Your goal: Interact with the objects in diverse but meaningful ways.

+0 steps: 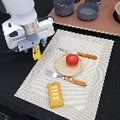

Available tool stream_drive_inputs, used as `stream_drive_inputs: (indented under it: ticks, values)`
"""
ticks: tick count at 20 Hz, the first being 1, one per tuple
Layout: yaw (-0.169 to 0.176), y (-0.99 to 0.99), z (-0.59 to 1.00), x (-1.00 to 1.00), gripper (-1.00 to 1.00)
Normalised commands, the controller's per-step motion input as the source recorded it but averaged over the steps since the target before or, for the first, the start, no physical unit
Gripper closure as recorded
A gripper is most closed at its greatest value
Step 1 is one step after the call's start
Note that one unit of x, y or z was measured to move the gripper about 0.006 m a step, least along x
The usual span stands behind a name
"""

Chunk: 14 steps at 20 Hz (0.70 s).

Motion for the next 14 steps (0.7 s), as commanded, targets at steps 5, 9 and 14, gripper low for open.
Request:
stream_drive_inputs:
  ticks: [5, 9, 14]
  values:
    - [-0.028, 0.01, -0.29, -0.09, 1.00]
    - [-0.016, 0.01, -0.27, -0.10, 1.00]
    - [-0.009, 0.03, -0.20, -0.09, 1.00]
